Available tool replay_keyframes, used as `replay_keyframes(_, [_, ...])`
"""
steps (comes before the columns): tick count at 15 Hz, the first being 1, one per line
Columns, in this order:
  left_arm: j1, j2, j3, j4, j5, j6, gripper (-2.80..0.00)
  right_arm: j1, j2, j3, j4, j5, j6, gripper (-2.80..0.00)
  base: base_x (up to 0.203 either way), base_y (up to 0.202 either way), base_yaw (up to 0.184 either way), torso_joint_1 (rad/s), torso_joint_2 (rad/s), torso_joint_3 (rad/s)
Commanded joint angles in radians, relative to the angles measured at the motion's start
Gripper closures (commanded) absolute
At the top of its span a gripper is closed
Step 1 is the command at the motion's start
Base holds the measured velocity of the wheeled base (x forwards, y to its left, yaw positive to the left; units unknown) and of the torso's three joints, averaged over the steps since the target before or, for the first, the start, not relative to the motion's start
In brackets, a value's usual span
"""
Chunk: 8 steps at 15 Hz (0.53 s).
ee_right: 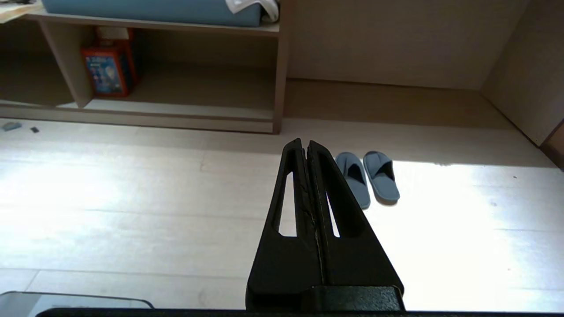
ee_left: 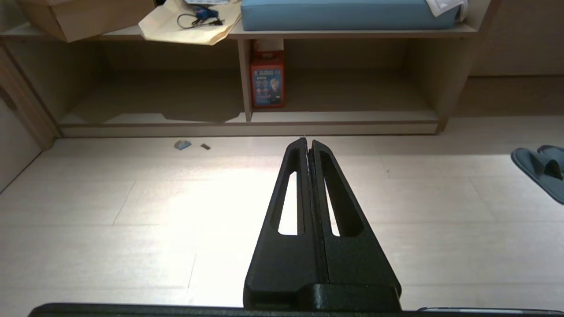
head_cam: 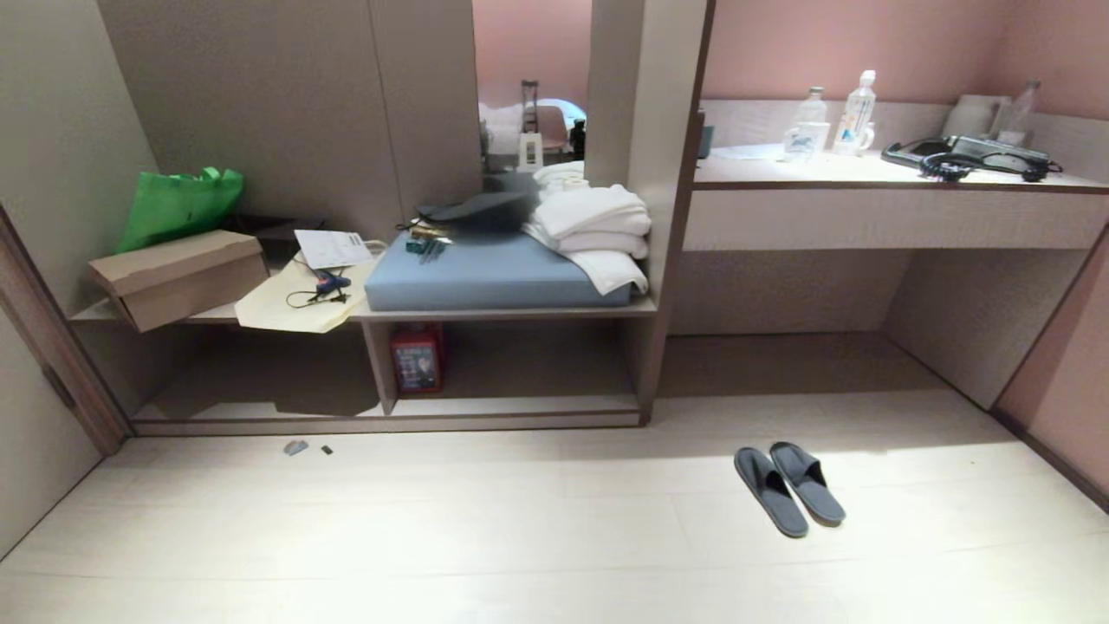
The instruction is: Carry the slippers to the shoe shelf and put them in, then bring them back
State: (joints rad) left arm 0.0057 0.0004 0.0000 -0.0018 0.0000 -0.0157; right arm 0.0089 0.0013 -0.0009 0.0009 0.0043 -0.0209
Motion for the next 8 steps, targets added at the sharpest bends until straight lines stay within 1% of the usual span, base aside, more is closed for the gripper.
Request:
replay_keyframes(1, [0.0,0.0,0.0,-0.001,0.0,-0.002,0.0,0.002,0.0,0.001,0.001,0.002,-0.001,0.0,-0.187,0.0,0.0,-0.006,0.0,-0.002])
replay_keyframes(8, [0.0,0.0,0.0,-0.001,0.0,-0.004,0.0,0.0,0.0,-0.001,0.001,0.0,-0.001,0.0,-0.193,0.0,0.0,0.004,0.0,0.002])
